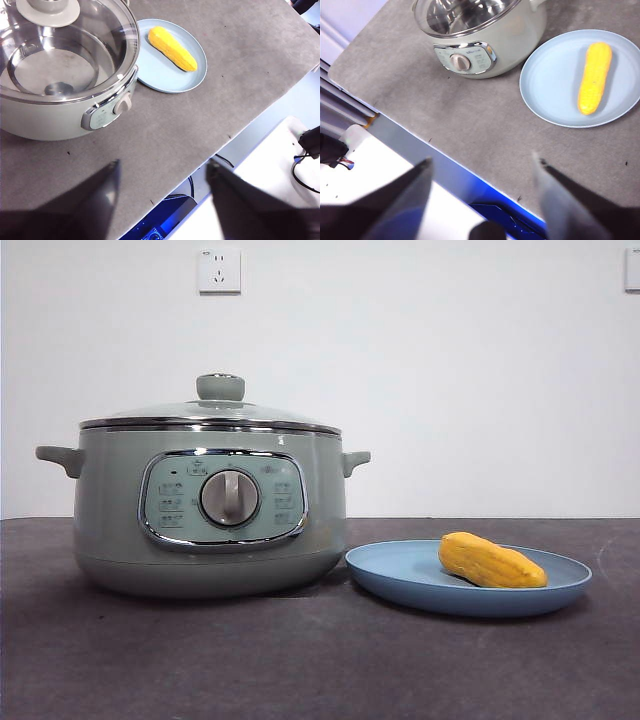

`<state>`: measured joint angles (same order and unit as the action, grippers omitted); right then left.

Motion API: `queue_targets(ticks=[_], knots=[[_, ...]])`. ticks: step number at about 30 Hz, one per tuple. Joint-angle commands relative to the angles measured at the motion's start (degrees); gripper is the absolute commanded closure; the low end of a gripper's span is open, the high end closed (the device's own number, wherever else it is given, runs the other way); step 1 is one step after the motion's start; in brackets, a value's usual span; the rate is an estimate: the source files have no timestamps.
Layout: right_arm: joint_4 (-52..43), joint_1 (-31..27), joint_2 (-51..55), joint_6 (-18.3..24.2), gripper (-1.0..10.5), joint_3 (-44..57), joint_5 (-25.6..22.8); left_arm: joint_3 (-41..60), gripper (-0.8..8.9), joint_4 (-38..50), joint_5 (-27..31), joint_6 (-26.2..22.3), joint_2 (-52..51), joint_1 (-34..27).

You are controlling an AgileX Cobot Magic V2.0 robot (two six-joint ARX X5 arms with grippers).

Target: Take the corn out from the steamer,put the corn on the plate,close the lid

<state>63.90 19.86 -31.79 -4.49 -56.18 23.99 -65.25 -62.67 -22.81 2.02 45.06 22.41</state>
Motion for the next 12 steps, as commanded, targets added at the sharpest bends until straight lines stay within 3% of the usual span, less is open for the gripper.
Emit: queue_targets(ticks=[1,12], knots=[[-0.17,0.07,0.02,0.5,9.5,0.31,-0.31,0.26,8.19,0.48,0.04,-0.31,-0.26,0.09],[-0.17,0.07,0.02,0.28,9.5,0.31,-0.31,0.26,8.17,0.48,0.2,-0.31,-0.2,0.09]])
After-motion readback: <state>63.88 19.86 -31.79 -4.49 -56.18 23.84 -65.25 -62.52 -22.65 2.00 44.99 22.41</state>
